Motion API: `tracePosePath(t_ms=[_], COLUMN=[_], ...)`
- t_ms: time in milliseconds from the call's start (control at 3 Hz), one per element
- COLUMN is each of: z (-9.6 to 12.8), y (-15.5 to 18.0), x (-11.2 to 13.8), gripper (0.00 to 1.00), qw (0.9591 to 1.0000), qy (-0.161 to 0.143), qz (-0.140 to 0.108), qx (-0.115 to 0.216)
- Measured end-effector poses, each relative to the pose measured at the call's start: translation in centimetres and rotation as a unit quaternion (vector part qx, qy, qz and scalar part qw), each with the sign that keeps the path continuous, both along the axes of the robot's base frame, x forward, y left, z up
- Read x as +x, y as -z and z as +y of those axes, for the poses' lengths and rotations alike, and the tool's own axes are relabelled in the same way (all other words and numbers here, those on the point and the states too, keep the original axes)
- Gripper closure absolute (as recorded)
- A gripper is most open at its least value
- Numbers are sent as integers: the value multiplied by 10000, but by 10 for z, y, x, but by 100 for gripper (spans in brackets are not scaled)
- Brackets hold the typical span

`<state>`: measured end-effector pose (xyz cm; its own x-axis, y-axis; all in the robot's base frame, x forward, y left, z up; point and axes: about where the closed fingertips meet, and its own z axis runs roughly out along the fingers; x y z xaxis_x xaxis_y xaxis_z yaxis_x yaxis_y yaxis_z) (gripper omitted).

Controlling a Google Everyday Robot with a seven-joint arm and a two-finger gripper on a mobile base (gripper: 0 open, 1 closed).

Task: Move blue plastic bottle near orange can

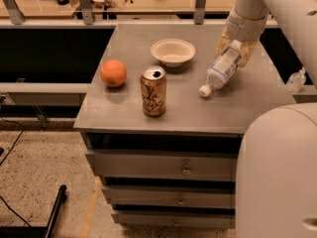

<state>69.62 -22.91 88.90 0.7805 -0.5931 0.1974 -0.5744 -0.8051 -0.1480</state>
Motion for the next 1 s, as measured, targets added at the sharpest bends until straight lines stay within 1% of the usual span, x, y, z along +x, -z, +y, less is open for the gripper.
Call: tracePosePath(t_ms=[333,667,1000], z=[7,18,34], y=[-17,3,27], x=[-32,-50,-66], gripper=[100,100,100], qw=[9987,9952,9912], qy=[-15,208,371], qz=[191,641,1027], qx=[482,705,742])
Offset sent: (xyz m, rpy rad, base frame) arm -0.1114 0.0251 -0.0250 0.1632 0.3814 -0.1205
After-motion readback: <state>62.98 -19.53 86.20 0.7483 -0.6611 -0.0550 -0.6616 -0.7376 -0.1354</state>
